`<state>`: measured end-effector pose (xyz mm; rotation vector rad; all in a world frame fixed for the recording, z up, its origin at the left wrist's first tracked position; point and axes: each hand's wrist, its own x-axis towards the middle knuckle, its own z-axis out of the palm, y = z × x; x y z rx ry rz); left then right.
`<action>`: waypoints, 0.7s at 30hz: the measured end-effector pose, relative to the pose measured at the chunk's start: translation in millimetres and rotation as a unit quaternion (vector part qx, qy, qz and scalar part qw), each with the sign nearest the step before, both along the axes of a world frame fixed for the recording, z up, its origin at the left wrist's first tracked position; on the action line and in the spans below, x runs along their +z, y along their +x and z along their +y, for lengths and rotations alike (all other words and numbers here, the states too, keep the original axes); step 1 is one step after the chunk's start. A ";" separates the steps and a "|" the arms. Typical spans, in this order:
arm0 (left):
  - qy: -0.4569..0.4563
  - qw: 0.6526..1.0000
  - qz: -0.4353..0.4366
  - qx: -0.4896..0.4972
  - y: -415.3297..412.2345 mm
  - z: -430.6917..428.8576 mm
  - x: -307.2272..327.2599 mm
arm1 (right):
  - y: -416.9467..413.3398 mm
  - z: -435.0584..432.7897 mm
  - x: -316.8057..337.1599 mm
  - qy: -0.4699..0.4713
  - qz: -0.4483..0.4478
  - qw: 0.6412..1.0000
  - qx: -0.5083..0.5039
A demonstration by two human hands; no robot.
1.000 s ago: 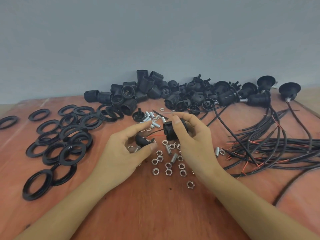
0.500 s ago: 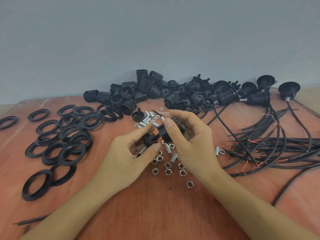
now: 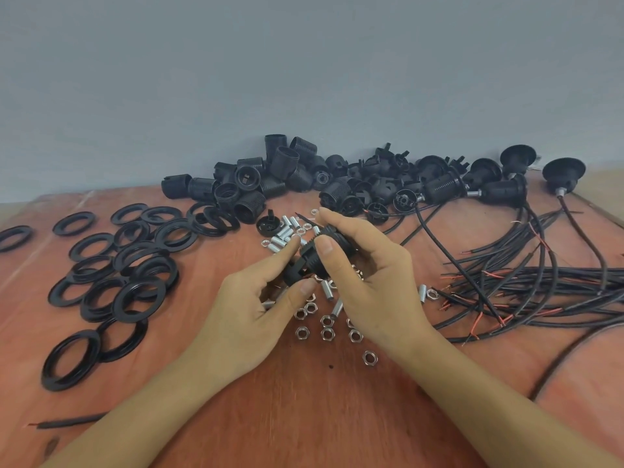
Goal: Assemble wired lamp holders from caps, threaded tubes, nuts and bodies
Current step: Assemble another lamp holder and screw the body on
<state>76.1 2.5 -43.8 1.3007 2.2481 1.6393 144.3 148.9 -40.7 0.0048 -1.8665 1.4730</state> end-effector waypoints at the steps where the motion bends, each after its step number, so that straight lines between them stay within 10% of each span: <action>1: -0.002 1.000 0.009 0.004 0.4 -0.3 0.2 | -0.2 0.2 -0.3 0.001 0.000 1.000 0.001; 12: -0.054 0.998 0.023 -0.004 -1.0 -2.5 -1.9 | -1.5 3.4 -2.4 0.054 -0.038 0.997 0.031; 21: 0.088 0.947 -0.307 -0.019 -5.2 0.9 5.2 | -3.4 22.1 7.6 -0.073 -0.134 0.982 0.115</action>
